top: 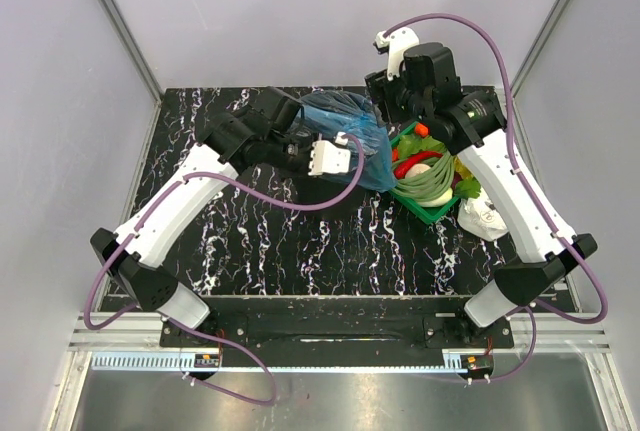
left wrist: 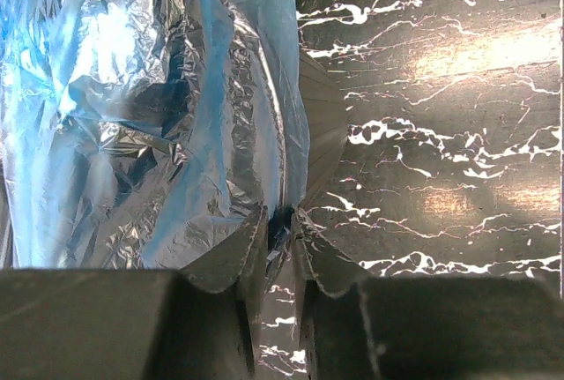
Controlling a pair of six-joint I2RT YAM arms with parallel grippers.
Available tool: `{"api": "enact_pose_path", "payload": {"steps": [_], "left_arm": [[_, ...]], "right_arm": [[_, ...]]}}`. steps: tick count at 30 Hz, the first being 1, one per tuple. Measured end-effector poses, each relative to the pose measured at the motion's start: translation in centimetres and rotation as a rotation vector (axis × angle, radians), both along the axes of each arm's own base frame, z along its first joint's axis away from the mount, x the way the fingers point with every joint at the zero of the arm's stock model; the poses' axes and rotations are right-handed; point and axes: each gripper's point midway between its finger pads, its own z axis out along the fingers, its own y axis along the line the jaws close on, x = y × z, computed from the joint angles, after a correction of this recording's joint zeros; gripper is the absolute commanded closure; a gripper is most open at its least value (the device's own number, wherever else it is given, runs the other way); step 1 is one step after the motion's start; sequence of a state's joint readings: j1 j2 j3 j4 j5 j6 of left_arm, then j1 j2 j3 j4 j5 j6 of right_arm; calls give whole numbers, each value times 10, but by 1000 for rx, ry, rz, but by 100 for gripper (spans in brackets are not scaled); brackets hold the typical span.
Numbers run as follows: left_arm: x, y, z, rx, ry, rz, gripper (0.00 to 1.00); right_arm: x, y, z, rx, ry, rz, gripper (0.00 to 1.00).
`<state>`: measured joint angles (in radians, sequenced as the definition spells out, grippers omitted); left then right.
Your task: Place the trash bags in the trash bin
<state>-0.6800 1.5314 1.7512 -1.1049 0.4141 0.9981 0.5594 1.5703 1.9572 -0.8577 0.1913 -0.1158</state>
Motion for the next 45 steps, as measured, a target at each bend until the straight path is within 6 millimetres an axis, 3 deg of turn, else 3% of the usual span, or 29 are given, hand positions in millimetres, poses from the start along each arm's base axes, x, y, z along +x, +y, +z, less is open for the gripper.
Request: {"api": "enact_pose_path", "payload": {"steps": [7, 17, 26, 32, 38, 45], "left_arm": [[-1, -2, -1, 1, 1, -7, 92], [-2, -3, 2, 0, -3, -5, 91], [-2, -2, 10, -5, -18, -3, 99], [-2, -2, 12, -2, -24, 3, 100], [-13, -1, 23, -26, -27, 7, 100], [-32, 3, 40, -67, -45, 0, 100]], "right_arm": [[1, -4, -6, -6, 12, -8, 30], [0, -4, -7, -1, 19, 0, 30], [2, -3, -9, 5, 16, 6, 30], [5, -3, -8, 11, 14, 11, 27], [18, 7, -19, 10, 32, 40, 26], [49, 19, -31, 28, 61, 77, 26]]}}
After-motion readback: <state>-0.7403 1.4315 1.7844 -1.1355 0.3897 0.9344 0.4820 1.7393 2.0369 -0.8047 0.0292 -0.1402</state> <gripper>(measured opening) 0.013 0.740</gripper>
